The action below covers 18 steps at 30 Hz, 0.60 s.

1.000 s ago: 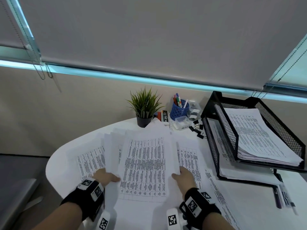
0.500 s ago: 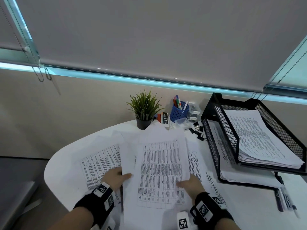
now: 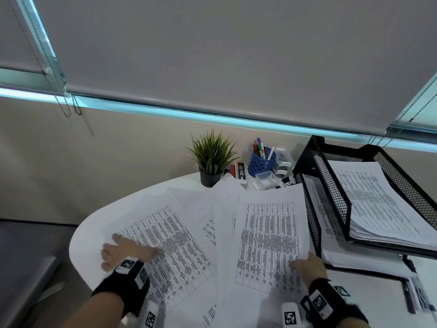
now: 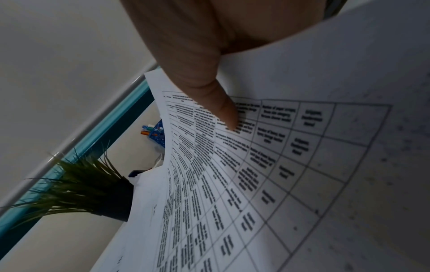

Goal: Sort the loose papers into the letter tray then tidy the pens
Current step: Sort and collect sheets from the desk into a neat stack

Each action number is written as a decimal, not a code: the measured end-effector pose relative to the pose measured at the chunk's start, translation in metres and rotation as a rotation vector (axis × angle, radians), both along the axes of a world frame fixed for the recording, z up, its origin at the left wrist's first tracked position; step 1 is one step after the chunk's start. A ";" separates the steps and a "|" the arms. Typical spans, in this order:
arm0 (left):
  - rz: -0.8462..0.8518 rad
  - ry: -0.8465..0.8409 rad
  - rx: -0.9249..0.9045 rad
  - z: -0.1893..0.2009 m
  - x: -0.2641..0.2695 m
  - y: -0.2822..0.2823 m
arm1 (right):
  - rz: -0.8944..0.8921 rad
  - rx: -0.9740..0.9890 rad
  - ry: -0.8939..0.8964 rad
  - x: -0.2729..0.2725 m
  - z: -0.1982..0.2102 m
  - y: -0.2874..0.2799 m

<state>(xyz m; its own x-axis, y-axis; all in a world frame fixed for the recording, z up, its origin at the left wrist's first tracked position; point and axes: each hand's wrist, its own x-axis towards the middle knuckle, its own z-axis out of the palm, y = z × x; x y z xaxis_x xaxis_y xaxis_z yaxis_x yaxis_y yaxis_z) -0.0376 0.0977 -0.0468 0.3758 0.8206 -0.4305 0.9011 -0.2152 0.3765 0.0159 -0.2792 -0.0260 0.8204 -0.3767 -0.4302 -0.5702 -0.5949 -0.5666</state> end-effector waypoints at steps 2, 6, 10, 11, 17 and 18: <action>0.029 -0.051 0.012 0.002 0.002 0.004 | 0.019 0.024 0.021 0.003 0.001 0.003; 0.048 -0.116 -0.007 0.003 0.000 0.023 | 0.064 0.072 0.039 0.008 0.005 0.007; -0.041 -0.249 0.116 -0.002 -0.004 0.024 | 0.089 -0.005 0.070 0.015 -0.001 0.008; -0.061 -0.287 0.130 -0.004 -0.004 0.022 | 0.091 -0.033 0.075 0.014 0.001 0.009; -0.198 -0.263 0.129 -0.006 0.002 0.015 | 0.103 -0.113 0.137 0.013 0.014 0.019; -0.245 -0.216 0.142 -0.006 0.003 0.015 | 0.109 -0.136 0.154 0.012 0.015 0.020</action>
